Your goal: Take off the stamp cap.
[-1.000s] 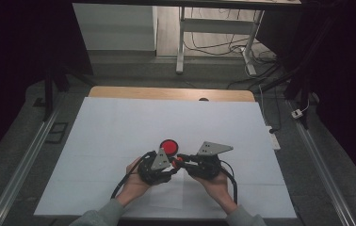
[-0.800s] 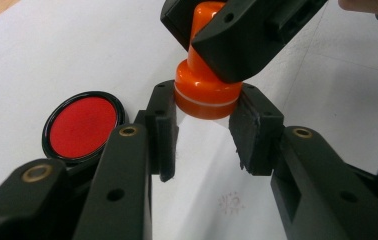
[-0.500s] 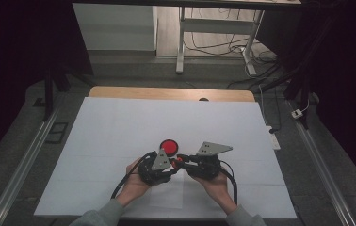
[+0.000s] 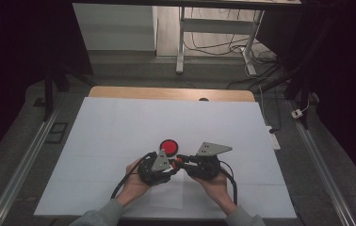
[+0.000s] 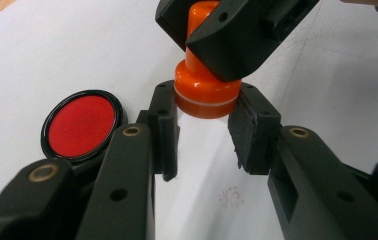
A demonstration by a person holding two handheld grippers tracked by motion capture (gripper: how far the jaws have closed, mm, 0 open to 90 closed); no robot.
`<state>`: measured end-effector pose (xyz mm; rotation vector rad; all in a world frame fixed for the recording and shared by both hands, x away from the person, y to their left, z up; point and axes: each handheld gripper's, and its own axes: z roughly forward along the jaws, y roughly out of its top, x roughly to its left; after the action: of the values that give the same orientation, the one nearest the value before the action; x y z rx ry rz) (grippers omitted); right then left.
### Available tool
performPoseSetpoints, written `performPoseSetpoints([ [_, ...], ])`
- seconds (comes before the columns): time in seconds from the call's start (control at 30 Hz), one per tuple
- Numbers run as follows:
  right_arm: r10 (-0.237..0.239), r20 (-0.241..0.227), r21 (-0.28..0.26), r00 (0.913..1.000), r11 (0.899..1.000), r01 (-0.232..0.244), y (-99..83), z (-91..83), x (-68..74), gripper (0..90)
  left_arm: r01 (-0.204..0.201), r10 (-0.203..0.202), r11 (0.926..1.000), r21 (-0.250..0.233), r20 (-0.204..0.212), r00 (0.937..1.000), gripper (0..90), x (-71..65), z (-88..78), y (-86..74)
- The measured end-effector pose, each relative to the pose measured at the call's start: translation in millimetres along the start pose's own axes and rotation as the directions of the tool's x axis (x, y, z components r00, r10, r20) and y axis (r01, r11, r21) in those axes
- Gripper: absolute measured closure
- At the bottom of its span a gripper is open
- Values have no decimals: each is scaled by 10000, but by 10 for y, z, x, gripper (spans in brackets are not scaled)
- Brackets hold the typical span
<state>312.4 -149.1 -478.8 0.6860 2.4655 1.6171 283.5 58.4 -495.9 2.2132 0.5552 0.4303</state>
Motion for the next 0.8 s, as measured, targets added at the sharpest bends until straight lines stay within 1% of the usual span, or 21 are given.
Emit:
performPoseSetpoints([
  [0.27, -28, 109, -31, 9999, 10000, 29, 1, 0, 17, 724, -10, 10, 10000, -26, 14, 10000, 653, 1, -1, -5],
  [0.4, -87, 186, -59, 9998, 9999, 88, 2, 0, 30, 726, 68, -68, 10000, -51, 75, 9999, 653, 5, -1, -7],
  [0.7, -422, 408, -77, 9983, 9991, 425, -2, 4, 77, 729, 86, -85, 10000, -46, 182, 9998, 654, 5, 0, -12],
  [0.8, -562, 475, -36, 9973, 9984, 564, 7, 1, 93, 730, 152, -149, 9998, -142, 222, 9996, 654, 5, -6, -14],
])
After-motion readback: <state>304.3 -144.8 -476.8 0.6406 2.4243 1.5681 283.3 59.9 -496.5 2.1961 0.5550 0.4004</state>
